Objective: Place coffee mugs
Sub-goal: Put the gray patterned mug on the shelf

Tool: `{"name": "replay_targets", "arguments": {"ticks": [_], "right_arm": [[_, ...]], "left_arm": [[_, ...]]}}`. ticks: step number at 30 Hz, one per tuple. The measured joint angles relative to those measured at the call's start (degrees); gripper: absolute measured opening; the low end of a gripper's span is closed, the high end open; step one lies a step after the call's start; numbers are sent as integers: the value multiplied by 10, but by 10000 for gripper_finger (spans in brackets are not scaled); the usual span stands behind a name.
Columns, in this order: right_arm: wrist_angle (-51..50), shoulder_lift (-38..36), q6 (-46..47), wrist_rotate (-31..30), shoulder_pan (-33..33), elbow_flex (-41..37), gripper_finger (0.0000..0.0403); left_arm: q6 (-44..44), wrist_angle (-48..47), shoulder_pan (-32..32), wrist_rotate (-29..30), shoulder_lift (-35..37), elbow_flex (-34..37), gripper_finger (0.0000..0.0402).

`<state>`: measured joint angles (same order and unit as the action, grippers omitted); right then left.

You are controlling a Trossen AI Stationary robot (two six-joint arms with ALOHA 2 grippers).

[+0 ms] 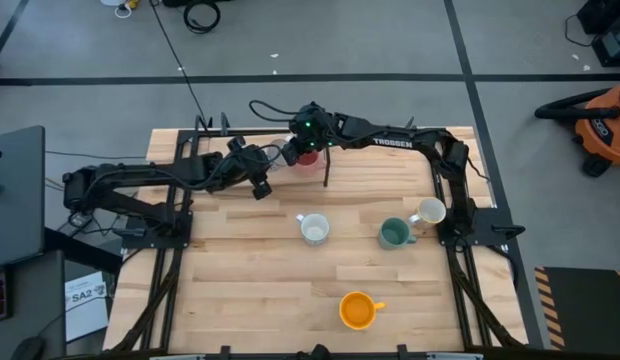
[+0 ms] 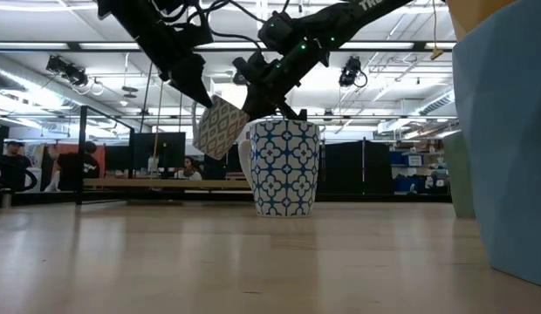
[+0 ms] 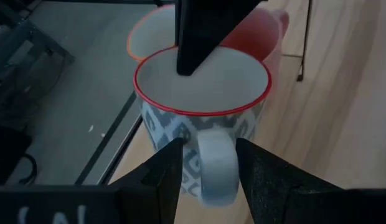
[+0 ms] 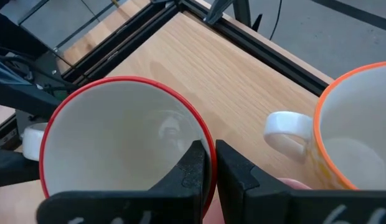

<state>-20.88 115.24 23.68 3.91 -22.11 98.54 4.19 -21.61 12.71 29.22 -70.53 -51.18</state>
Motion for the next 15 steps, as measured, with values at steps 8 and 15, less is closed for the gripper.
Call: {"name": "replay_targets", "arguments": {"ticks": [8,15], "right_arm": [[0,0,4,0,0,0,29],[1,0,4,0,0,0,30]], "left_arm": [[1,0,0,13,0,0,115],[-2,0,0,15,0,0,80]]}}
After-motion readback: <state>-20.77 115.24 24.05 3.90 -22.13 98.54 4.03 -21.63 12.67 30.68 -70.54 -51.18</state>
